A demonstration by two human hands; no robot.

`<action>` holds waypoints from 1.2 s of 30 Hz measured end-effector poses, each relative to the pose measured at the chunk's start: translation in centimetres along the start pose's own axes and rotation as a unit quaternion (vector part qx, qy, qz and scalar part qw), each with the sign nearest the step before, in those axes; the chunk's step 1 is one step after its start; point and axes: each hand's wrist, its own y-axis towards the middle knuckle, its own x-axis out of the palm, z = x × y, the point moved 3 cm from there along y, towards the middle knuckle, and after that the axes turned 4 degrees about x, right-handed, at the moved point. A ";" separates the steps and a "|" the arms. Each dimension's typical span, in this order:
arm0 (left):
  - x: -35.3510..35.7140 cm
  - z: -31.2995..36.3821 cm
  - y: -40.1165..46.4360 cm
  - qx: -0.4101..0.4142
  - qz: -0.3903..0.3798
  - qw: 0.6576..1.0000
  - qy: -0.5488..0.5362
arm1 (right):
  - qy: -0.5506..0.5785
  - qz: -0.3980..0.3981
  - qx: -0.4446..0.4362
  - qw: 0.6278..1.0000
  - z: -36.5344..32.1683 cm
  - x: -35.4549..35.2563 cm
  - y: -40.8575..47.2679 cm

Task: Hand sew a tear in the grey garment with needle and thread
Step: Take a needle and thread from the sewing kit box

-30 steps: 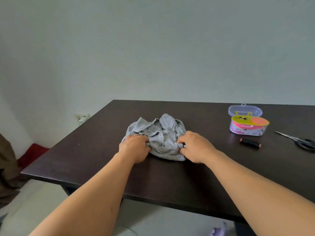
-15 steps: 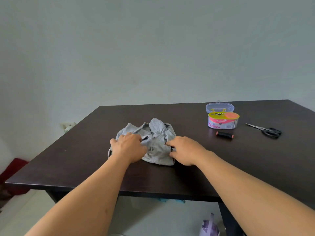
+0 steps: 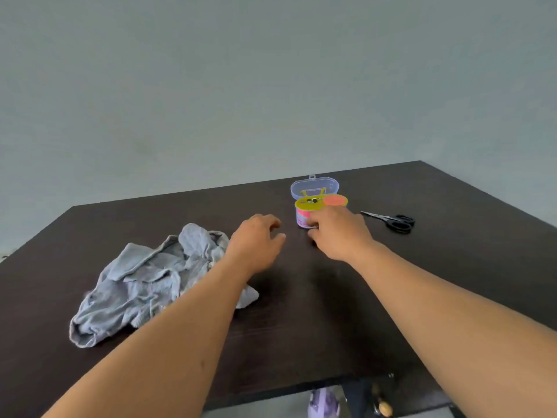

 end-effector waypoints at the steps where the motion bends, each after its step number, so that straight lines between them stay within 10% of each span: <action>1: 0.9 0.7 0.6 0.009 -0.019 1.000 0.001 | -0.016 -0.014 0.020 1.000 1.2 0.1 0.3; 16: 5.5 2.5 3.7 -0.017 -0.083 0.991 -0.099 | 0.084 -0.105 0.075 0.988 4.8 2.3 1.4; 23: 3.2 0.9 2.6 -0.034 -0.038 0.954 -0.295 | 0.492 -0.084 0.153 0.853 3.1 0.1 0.6; 36: -2.0 -0.1 1.1 -0.062 0.024 0.911 -0.407 | 0.591 -0.063 0.182 0.783 -2.3 -2.2 0.7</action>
